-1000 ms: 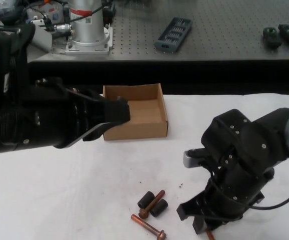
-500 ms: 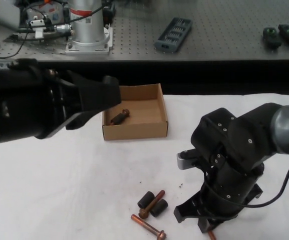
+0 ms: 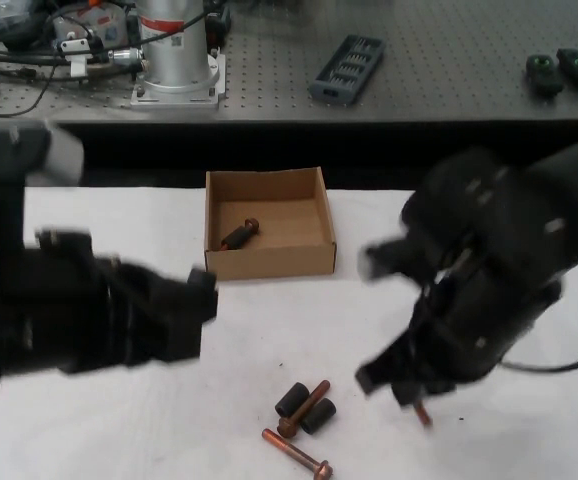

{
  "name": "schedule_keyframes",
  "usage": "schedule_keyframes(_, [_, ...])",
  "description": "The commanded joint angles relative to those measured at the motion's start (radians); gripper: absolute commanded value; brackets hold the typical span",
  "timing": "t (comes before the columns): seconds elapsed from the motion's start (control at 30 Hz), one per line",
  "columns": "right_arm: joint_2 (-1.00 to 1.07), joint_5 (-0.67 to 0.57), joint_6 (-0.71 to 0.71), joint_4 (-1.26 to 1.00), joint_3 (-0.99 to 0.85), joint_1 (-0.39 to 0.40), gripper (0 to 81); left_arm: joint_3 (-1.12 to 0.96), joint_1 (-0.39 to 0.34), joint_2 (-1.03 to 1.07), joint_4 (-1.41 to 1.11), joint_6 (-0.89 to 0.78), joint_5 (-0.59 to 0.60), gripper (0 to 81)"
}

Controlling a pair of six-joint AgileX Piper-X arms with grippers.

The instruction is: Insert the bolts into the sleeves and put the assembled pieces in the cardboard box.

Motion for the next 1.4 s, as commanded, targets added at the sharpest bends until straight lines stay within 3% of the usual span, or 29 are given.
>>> schedule_keyframes(0.0, [-0.131, -0.070, -0.006, -0.065, -0.016, -0.004, 4.1, 0.096, 0.000, -0.007, -0.120, 0.010, -0.008, 6.5])
schedule_keyframes(0.27, [-0.288, -0.279, 0.162, -0.351, 0.056, -0.019, 4.1, 0.305, -0.002, 0.069, -0.554, -0.280, -0.012, 6.5])
schedule_keyframes(0.53, [-0.288, -0.417, 0.250, -0.571, 0.230, -0.027, 4.1, 0.333, -0.021, 0.300, -0.764, -0.292, 0.199, 6.5])
schedule_keyframes(0.73, [-0.288, -0.465, 0.384, -0.839, 0.368, -0.051, 4.1, 0.333, -0.092, 0.414, -0.903, -0.326, 0.216, 6.5])
schedule_keyframes(0.83, [-0.288, -0.469, 0.481, -0.982, 0.443, -0.086, 4.1, 0.333, -0.123, 0.442, -0.951, -0.298, 0.216, 6.5])
schedule_keyframes(1.03, [-0.288, -0.545, 0.607, -1.172, 0.562, -0.162, 4.1, 0.333, -0.160, 0.505, -1.030, -0.046, 0.216, 6.5])
schedule_keyframes(1.37, [-0.276, -0.627, 0.708, -1.366, 0.621, -0.178, 4.1, 0.333, -0.160, 0.576, -1.258, -0.075, 0.053, 6.5])
